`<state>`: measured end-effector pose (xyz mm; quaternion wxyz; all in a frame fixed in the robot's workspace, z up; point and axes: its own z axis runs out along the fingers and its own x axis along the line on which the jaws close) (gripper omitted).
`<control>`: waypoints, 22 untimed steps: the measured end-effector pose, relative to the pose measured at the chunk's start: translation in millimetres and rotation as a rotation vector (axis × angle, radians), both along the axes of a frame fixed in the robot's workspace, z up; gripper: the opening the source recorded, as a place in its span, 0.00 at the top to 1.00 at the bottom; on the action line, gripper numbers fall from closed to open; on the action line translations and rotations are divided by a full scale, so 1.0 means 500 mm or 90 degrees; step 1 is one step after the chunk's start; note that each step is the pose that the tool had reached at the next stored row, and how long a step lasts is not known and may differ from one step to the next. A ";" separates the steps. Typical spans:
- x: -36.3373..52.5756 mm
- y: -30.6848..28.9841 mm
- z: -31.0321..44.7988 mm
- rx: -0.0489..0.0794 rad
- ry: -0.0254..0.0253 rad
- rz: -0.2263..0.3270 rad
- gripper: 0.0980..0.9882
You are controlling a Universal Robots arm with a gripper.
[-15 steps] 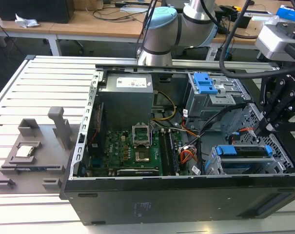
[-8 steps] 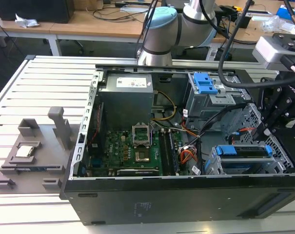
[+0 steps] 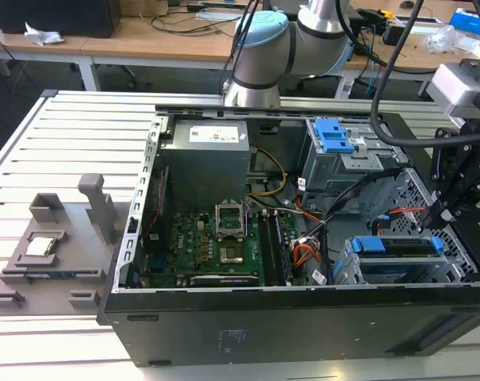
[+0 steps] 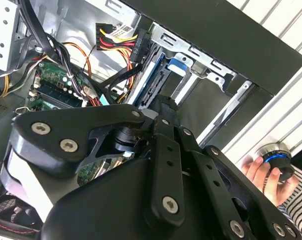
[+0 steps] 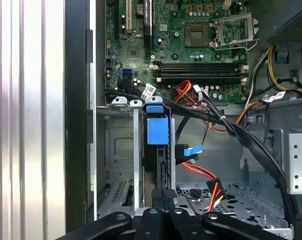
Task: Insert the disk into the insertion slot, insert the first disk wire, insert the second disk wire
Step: 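Insert the disk into the insertion slot, then insert the first disk wire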
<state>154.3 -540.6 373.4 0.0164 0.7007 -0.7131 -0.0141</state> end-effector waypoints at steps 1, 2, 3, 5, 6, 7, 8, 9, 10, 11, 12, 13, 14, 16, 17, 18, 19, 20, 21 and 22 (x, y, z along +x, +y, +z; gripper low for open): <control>0.000 0.000 0.000 0.000 0.0000 0.000 0.99; 0.000 0.000 0.000 0.000 0.0000 0.000 0.99; 0.000 0.000 0.000 0.000 0.0000 0.000 0.99; 0.000 0.000 -0.001 0.000 0.0000 0.000 0.99; 0.000 0.000 -0.001 0.000 0.0000 0.000 0.99; 0.000 0.000 -0.001 0.000 0.0000 0.000 0.99; 0.000 0.000 -0.001 0.000 0.0000 0.000 0.99; 0.000 0.000 -0.001 0.000 0.0000 0.000 0.99; 0.000 0.000 -0.001 0.000 0.0000 0.000 0.99; 0.000 0.000 -0.001 0.000 0.0000 0.000 0.99; 0.000 0.000 -0.001 0.000 0.0000 0.000 0.99; 0.000 0.000 -0.001 0.000 0.0000 0.000 0.92; 0.000 0.000 -0.001 0.000 0.0000 0.000 0.85; 0.000 0.000 -0.002 0.000 0.0000 0.000 0.77; 0.000 0.000 -0.002 0.000 0.0000 0.000 0.77; 0.000 0.001 -0.002 0.000 0.0000 0.000 0.77; 0.000 0.006 -0.002 0.000 0.0000 0.000 0.77; 0.000 0.014 -0.002 0.000 0.0000 0.000 0.77; 0.000 0.021 -0.002 0.000 0.0000 0.000 0.77; 0.000 0.026 -0.002 0.000 0.0000 0.000 0.77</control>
